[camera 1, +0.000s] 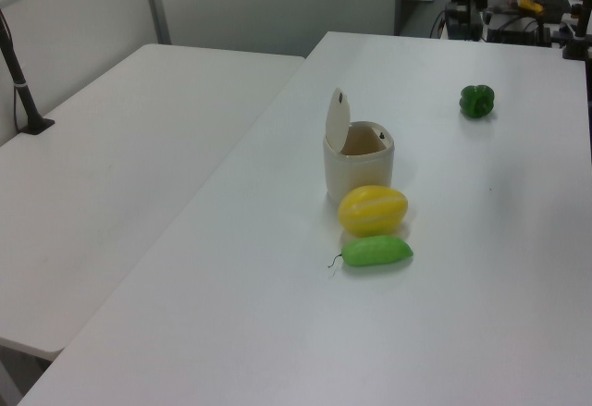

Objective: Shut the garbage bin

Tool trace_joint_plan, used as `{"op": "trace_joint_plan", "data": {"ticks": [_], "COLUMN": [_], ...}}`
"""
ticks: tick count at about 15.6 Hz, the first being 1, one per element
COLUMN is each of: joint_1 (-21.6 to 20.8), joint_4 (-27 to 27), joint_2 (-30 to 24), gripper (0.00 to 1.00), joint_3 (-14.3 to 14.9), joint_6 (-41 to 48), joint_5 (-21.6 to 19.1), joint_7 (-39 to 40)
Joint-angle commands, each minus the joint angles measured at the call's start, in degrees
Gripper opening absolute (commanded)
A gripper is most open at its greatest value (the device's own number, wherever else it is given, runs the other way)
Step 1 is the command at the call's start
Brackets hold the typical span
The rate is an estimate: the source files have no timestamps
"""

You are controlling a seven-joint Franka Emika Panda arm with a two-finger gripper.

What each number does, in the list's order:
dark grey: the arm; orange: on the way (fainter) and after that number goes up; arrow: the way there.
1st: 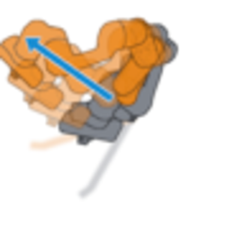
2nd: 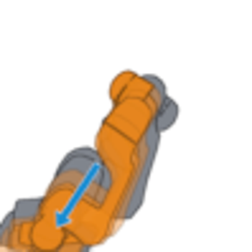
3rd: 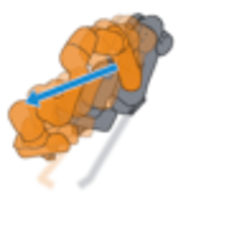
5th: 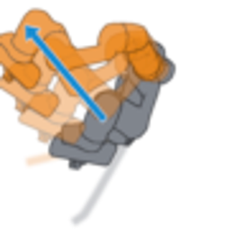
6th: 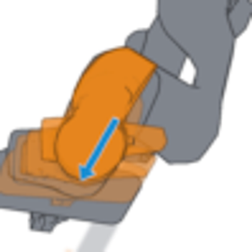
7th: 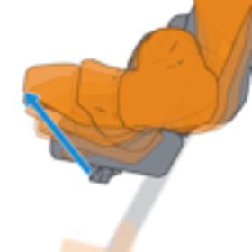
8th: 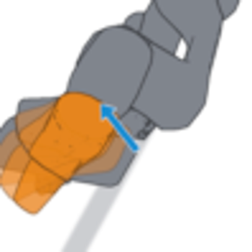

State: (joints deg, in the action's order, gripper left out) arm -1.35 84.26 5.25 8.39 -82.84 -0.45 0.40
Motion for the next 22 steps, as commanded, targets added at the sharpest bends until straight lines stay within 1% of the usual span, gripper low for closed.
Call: {"op": "trace_joint_plan", "data": {"ticks": [1,4,6,7,8,10,11,13,14,16,17,19,21,22], "joint_1": [-0.6,-0.6,-0.4,-0.4,-0.3,-0.4,-0.4,-0.3,-0.3,-0.5,-0.7,-1.4,-2.3,-2.5], "joint_4": [1.0,1.0,0.9,0.9,0.9,0.9,0.9,0.9,0.9,0.9,0.9,0.7,0.7,0.7], "joint_2": [-1.0,-1.1,-1.1,-1.1,-1.1,-1.1,-1.0,-0.7,-0.6,-0.6,-0.5,0.6,0.7,0.7], "gripper": [0.76,0.43,0.22,0.15,0.11,0.08,0.08,0.07,0.08,0.07,0.07,0.08,0.08,0.08], "joint_3": [0.3,0.3,0.3,0.4,0.4,0.4,0.4,0.6,0.7,0.7,0.4,-0.6,-1.4,-2.1], "joint_6": [1.8,3.1,3.2,3.3,3.2,2.9,2.5,0.3,-1.0,-3.1,-3.9,-6.3,-11.4,-13.2], "joint_5": [-0.8,-0.9,-1.4,-1.8,-2.0,-2.1,-2.1,-3.4,-4.3,-4.6,-4.6,-4.7,-4.8,-5.7], "joint_7": [1.6,5.3,6.0,6.1,6.2,6.3,6.7,11.8,13.1,14.0,15.9,22.3,26.7,28.1]}}
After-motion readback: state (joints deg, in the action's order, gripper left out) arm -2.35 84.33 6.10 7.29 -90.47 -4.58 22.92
